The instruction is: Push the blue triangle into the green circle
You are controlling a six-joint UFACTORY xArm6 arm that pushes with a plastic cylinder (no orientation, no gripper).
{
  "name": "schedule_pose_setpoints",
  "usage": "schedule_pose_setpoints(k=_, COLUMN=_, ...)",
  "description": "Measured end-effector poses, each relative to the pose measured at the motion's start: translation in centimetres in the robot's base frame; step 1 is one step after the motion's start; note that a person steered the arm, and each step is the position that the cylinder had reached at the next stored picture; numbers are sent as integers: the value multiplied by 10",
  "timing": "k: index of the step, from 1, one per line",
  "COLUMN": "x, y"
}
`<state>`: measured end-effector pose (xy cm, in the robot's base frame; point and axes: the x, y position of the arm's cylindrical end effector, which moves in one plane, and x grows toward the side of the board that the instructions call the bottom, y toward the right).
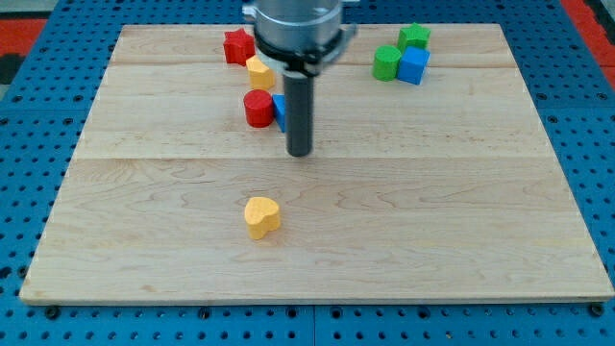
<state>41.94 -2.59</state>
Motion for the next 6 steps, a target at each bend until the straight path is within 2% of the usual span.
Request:
schedule_pose_setpoints(k=1, x=-16, y=-14)
schedule_pose_setpoints(k=2, x=-28, y=-2)
schedule_pose_setpoints(k=3, x=-63, y=19)
schedule_pose_setpoints(k=5, x=-74, y=-20)
schedule_pose_setpoints(k=6, x=-94, y=-22)
